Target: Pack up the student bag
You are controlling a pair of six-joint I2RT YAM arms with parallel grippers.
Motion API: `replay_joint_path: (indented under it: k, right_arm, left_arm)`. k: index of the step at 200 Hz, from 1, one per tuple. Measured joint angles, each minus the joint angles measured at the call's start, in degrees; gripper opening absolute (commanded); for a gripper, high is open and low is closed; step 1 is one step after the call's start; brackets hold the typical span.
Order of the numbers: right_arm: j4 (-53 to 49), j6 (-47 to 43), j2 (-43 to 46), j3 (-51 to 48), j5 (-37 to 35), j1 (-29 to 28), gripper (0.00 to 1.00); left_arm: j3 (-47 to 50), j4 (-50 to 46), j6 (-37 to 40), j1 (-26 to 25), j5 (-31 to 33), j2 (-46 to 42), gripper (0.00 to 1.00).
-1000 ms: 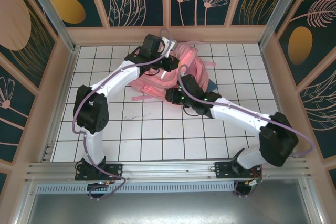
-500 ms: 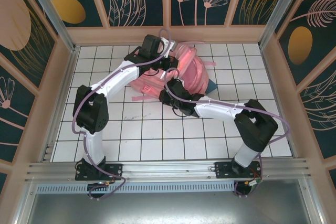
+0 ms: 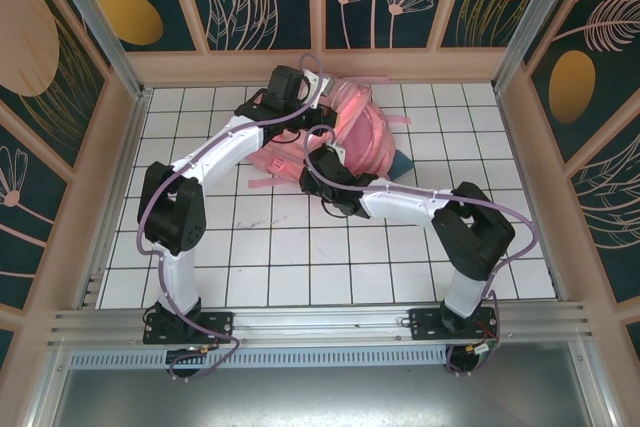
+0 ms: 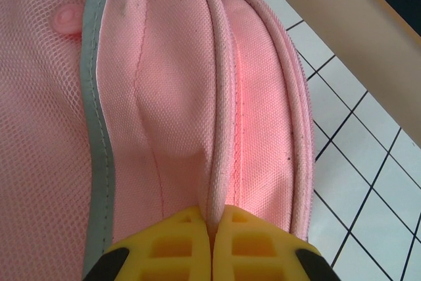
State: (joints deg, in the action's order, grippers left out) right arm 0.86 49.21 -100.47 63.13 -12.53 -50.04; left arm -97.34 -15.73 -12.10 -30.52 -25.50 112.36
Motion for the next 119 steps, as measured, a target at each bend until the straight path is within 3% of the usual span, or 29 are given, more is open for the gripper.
replay_joint_path:
  k: [19, 42, 70, 119]
  right_arm:
    - [0.04, -0.72, 0.00, 0.07, -0.61, -0.13, 0.21]
    - [1.16, -1.86, 0.24, -0.44, -2.05, -0.87, 0.32]
    - [-0.57, -1.95, 0.13, 0.92, -4.87, -1.18, 0.38]
    - [-5.40, -1.29, -3.26, 5.35, -8.94, -1.62, 0.39]
  left_arm:
    - [0.09, 0.11, 0.02, 0.00, 0.02, -0.11, 0.00]
    - [0.28, -0.09, 0.02, 0.00, 0.15, -0.66, 0.00]
    - [0.31, -0.68, 0.00, -0.02, -0.44, -0.96, 0.00]
    - [0.83, -1.09, 0.02, -0.02, -1.75, -1.51, 0.00]
